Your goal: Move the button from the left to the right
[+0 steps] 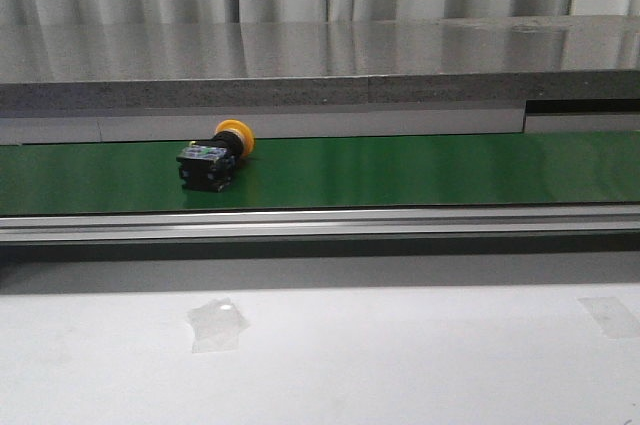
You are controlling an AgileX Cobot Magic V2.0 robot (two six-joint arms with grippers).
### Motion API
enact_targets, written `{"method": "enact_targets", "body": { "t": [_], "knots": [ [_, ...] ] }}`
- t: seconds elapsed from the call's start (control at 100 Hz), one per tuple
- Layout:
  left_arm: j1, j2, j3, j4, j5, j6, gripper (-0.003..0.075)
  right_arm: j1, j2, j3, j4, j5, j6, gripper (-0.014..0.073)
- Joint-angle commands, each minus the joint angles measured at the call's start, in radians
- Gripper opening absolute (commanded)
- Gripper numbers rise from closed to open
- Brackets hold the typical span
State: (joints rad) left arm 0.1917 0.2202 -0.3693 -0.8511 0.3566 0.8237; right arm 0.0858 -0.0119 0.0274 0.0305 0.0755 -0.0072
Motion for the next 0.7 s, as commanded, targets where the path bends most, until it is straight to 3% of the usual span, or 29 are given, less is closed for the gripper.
{"method": "enact_targets", "body": {
  "t": [0.0,0.37,0.69],
  "knots": [
    [-0.006,0.008,-0.025,-0.030,-0.057,0.000,-0.0020,0.002,-0.017,-0.015,-0.007,-0.094,-0.001,-0.0101],
    [-0.006,0.008,-0.025,-0.030,-0.057,0.000,-0.0020,0.002,-0.017,-0.028,-0.007,-0.240,-0.001,-0.0101],
    [-0.006,0.008,-0.025,-0.030,-0.057,0.000,-0.0020,0.002,0.066,-0.249,-0.007,0.033,-0.001,-0.0101]
  ]
}}
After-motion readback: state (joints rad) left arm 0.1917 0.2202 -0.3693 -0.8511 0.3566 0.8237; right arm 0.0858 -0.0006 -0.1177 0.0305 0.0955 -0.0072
